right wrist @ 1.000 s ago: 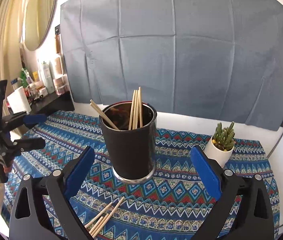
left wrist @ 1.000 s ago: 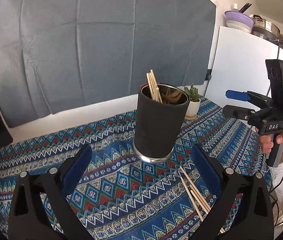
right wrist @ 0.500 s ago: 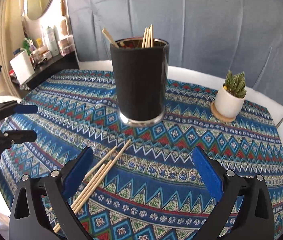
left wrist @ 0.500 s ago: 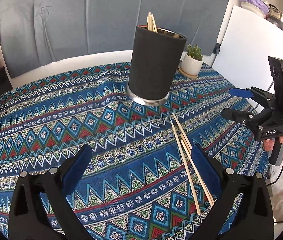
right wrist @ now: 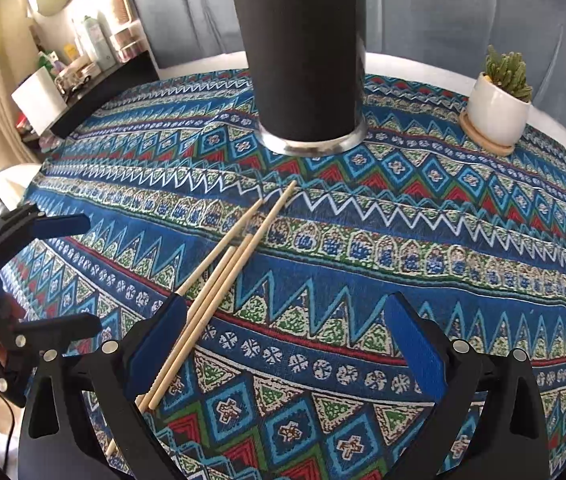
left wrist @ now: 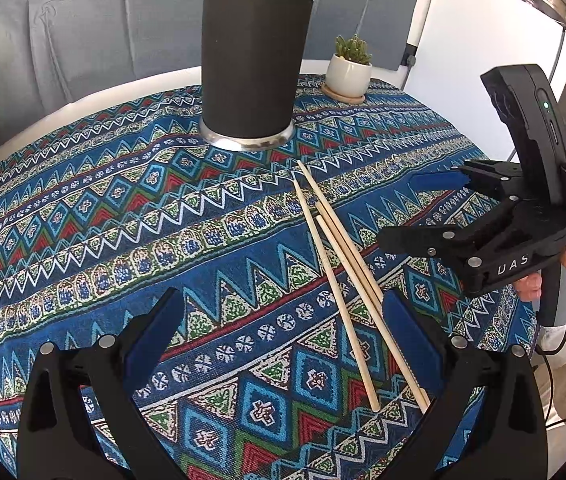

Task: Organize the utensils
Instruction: 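Withdraw both tools and move back over the chopstick pile, then grasp a chopstick with the left tool while the right tool grasps another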

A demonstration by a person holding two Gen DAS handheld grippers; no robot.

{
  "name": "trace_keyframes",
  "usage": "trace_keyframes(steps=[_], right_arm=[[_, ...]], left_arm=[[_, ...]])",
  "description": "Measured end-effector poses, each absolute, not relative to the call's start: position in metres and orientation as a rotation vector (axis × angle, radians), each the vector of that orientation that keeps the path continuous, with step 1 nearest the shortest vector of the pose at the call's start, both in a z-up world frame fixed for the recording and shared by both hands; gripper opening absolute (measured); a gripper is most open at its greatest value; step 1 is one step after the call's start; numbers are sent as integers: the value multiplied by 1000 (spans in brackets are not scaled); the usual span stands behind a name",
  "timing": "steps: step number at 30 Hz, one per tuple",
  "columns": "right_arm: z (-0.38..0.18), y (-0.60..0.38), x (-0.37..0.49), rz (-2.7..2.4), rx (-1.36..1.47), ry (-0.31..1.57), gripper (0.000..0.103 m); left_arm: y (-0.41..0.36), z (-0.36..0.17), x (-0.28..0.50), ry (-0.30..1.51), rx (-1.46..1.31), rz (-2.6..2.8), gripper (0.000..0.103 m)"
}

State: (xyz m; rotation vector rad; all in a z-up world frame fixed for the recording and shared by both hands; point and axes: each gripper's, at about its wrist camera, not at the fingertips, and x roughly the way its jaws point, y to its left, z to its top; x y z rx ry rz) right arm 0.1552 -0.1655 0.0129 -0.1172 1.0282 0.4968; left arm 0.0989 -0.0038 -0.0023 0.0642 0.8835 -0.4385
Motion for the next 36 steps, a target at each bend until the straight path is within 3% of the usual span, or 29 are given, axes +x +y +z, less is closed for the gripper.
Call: trace_keyframes(steps=[36], right_arm=[[-14,-155,166,401,-233,1075,96]], left_arm=[[-23,-29,142,982,276,-482,99]])
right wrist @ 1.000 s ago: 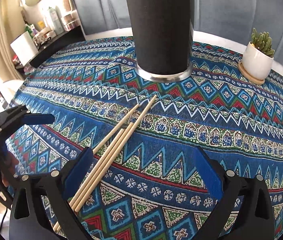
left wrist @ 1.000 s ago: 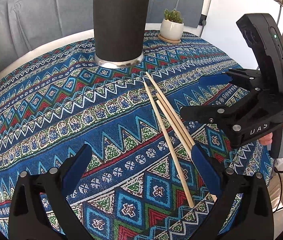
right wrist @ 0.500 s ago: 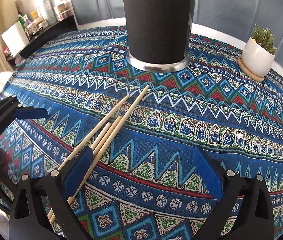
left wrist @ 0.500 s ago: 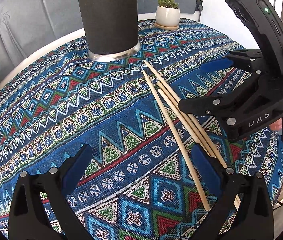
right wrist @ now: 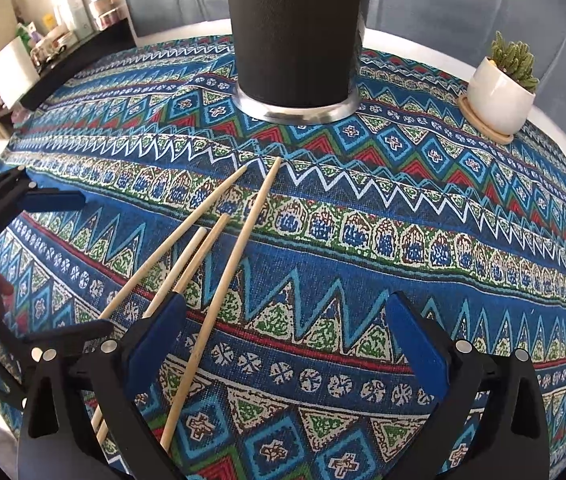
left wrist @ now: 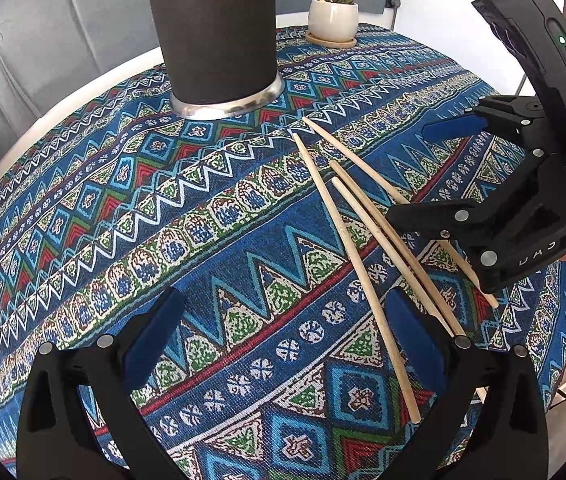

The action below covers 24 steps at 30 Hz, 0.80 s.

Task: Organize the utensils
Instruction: 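Grasp a chopstick with the left tool while the right tool grasps another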

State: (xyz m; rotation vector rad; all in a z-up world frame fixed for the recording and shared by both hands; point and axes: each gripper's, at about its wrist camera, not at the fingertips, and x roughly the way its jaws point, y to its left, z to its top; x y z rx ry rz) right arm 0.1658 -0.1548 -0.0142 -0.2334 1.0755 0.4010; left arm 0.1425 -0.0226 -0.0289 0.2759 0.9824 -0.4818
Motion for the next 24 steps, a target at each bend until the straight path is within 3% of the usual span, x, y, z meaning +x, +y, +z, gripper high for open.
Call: trace_keyframes(steps=[11,13,14,15,16,17,19,21,24], right_arm=[[-14,-155,166,435,-255,1077,95],[-13,-153,169,454,-276,1092,94],[-12,-153,170,458,-277,1095,88],[-10,-153,168,474,-283,1089,79],[-7,-151,166,500,-297,1078,54],[-3,-151,163,524,-305,1072,28],[0,-155,160,531,-299,1079,9],[0,-163,158,540,-295,1074,5],[1,-172,156,548,-260,1081,5]], left_arm=[[-32,-29,154,1006,302,-503,99],[-32,-28,153,998,304,-517,90],[-33,-25,152,993,305,-523,84],[-32,-23,150,987,302,-525,68],[-31,-21,149,984,297,-524,54],[-28,-20,148,984,288,-519,48],[-20,-19,145,975,264,-510,24],[-9,-19,142,981,231,-513,6],[5,-19,138,1012,175,-529,5]])
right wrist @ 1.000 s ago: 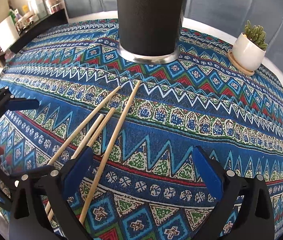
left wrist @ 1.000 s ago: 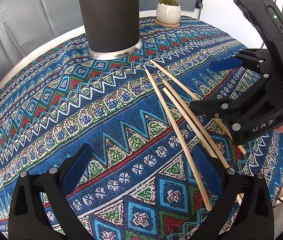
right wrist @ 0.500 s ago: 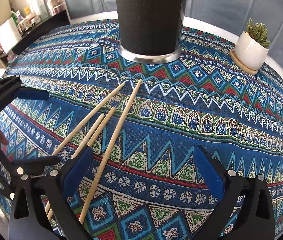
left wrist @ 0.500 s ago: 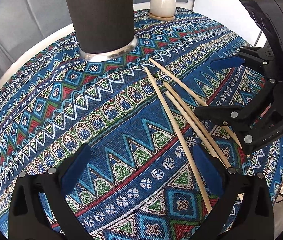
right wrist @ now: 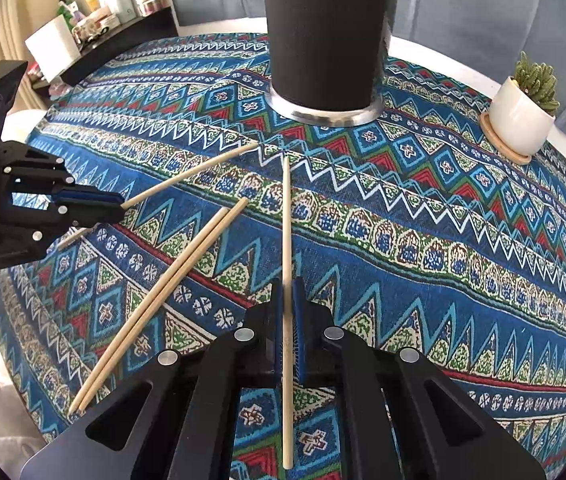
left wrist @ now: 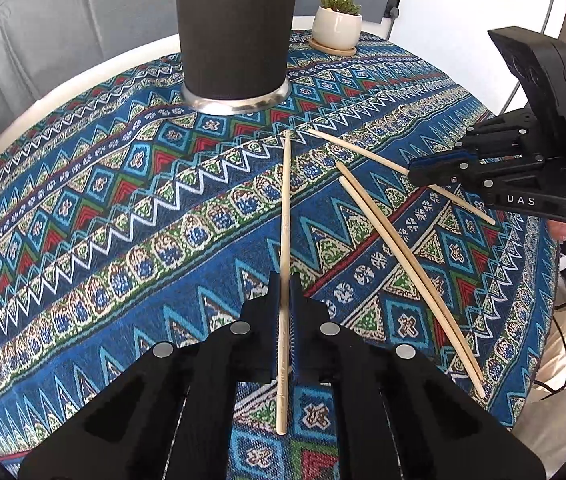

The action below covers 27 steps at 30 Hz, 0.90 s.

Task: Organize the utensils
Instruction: 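Grasp a chopstick with the left tool while the right tool grasps another, then lift both chopsticks upright and lower them into the black holder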

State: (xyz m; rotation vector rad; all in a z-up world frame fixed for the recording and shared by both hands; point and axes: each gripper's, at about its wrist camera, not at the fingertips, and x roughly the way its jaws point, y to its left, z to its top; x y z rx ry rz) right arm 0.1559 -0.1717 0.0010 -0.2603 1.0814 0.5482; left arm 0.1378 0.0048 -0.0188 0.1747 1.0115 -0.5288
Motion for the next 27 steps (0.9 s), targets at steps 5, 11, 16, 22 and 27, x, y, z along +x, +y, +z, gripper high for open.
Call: trace_keyframes(steps=[5,11,16,22,27], right_arm=[[-1,-192,150,585,-156,1090,5],[-3,-226,133,609,28,1078,5],[9,-247,115,629,118,1001,5],[43,-261,89,681,172,839,5],[82,-269,71,703,149,683,5]], left_arm=[[25,-20,125,1042,76,-540,5],[50,-20,104,1028,-60,-518,5],[59,-2,85,923,-146,-518,5],[70,32,43,707,-226,-532,5],[86,65,28,574,-236,-512,5]])
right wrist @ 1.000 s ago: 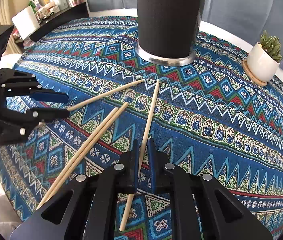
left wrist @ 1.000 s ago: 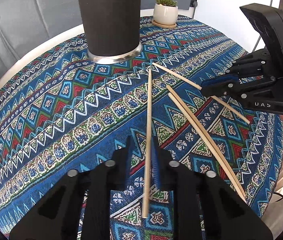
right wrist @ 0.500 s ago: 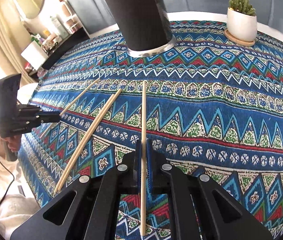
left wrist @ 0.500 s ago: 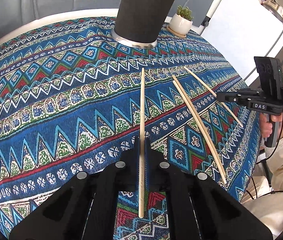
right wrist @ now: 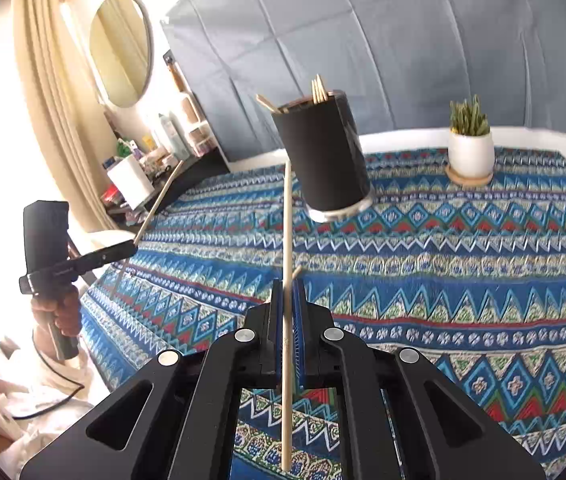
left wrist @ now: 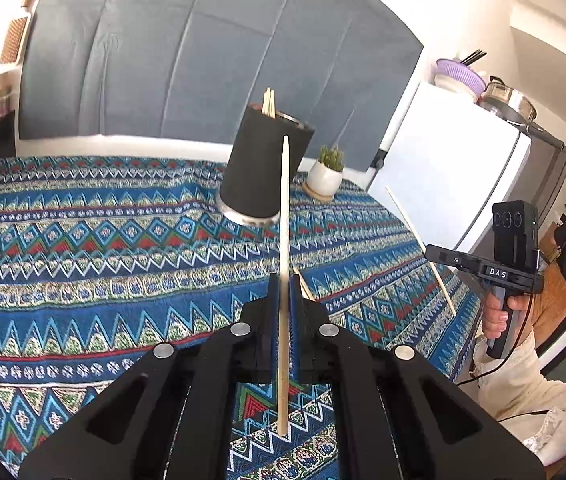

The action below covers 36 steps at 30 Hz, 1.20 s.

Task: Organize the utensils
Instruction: 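Lift both chopsticks upright and lower them into the black holder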

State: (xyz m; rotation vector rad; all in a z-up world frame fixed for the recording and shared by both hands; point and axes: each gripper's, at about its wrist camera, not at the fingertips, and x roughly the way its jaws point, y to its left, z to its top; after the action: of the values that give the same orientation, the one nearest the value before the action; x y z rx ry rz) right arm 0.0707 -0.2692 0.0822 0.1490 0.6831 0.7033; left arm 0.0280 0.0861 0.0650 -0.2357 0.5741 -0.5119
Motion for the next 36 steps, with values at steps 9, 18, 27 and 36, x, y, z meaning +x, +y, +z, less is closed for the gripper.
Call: trace_keyframes(steps=[9,18,27,36], right_arm=[[148,-263,80,706,61,489,5],[198,-245,121,697,12,387,5],[209,-214,196,699,77,302,5],[204,-203,254,668,283,163,5]], left_arm=[[78,126,54,451,-142,-548,5],[61,176,106,347,-122,-534,5],[37,191,171,199,-204,-453,5],[17,174,215,23,-297,-424,5]])
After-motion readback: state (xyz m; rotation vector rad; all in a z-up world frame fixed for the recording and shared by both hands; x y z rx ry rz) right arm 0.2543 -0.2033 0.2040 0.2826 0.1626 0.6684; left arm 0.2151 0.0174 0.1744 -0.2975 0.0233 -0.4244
